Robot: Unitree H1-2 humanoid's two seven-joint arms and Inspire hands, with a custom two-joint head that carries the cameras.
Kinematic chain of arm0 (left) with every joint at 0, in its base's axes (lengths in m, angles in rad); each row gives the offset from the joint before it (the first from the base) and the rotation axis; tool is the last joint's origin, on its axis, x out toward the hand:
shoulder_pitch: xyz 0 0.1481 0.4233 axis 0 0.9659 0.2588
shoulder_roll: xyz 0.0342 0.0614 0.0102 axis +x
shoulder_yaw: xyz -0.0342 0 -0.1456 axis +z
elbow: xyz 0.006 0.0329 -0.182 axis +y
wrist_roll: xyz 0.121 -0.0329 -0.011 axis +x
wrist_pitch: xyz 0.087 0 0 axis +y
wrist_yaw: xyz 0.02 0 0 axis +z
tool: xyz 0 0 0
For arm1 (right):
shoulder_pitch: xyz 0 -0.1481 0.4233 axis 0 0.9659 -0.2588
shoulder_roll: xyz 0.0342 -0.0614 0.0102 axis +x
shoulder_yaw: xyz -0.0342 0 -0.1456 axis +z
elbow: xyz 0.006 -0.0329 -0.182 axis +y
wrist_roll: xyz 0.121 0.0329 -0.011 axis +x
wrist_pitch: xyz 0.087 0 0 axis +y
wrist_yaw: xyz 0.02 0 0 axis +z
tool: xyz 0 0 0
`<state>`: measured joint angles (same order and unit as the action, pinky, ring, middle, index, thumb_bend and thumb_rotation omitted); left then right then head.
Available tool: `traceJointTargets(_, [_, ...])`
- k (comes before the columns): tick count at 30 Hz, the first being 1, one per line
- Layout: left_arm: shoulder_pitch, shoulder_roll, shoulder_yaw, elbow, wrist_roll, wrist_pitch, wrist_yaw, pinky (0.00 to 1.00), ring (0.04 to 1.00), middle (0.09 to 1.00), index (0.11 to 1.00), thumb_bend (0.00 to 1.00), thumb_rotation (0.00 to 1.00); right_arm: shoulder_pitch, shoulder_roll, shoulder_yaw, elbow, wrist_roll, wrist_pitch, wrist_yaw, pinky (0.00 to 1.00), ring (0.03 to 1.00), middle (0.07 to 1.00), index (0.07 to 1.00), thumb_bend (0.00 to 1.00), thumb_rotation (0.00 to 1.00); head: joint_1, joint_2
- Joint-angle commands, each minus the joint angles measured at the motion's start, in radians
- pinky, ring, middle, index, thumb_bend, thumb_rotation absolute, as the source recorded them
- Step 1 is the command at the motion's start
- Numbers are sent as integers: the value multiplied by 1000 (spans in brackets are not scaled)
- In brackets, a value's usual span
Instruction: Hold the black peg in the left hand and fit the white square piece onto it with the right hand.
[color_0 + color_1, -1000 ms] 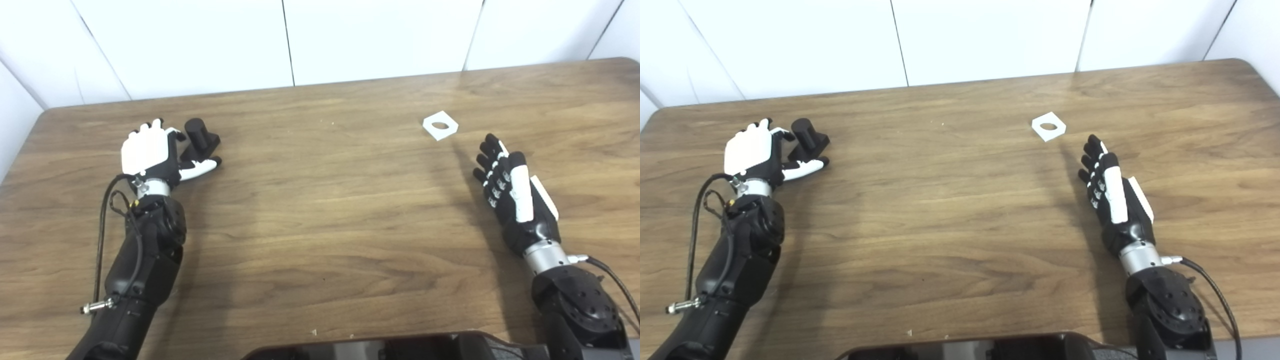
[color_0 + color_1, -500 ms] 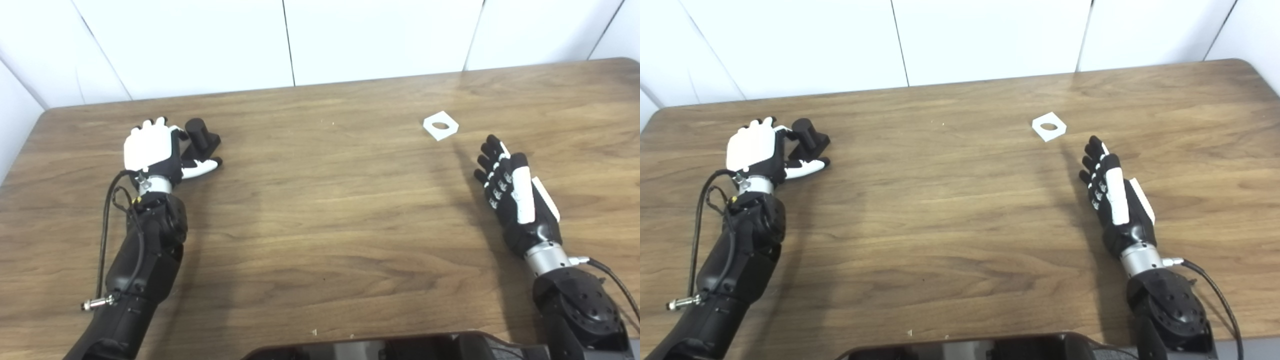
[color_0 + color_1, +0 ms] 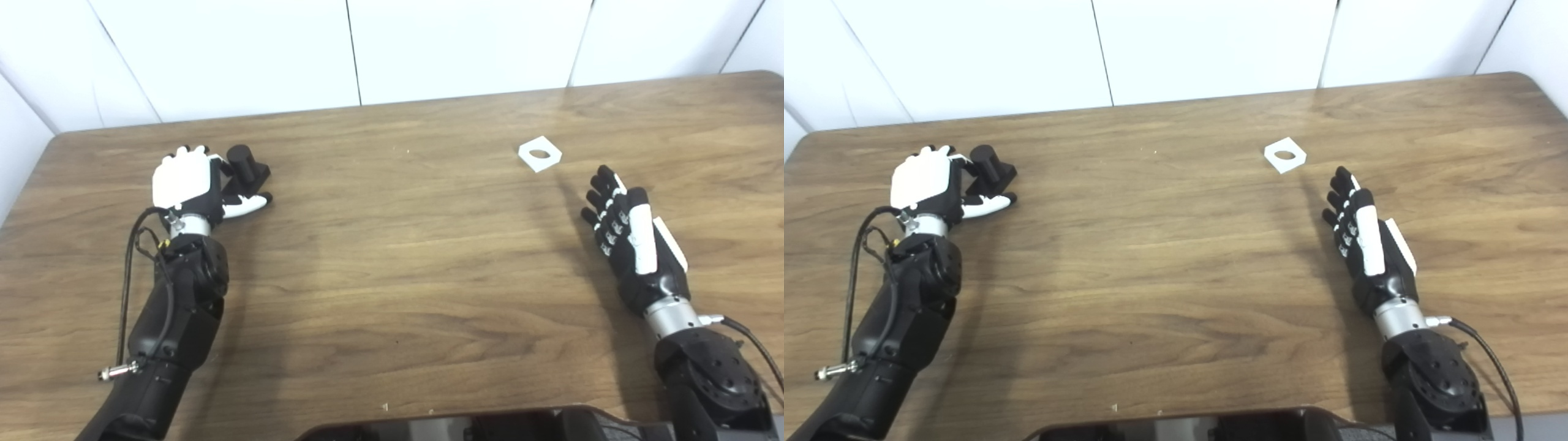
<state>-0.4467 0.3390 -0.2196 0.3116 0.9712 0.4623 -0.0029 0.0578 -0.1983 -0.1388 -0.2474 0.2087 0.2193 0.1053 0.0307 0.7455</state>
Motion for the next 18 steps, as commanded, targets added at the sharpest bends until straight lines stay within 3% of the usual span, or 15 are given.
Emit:
traceJointTargets(1, [-39,16,14,-25,-5,6,-14,1000,1000,940,644,713,518,-9,-15,-10,-33,1,-27,6,1000,1000,1000,1000,641,1000,1,0])
traceJointTargets(10, [-43,8,31,-31,-20,7,-33,1000,1000,935,658,702,503,-13,-14,-15,-25,15,-31,11,1000,1000,1000,1000,622,1000,4,-1])
traceJointTargets(18, [-41,0,40,-33,-57,6,-19,1000,1000,921,589,689,443,-14,-21,-16,-25,8,-32,10,1000,1000,1000,1000,616,1000,3,-1])
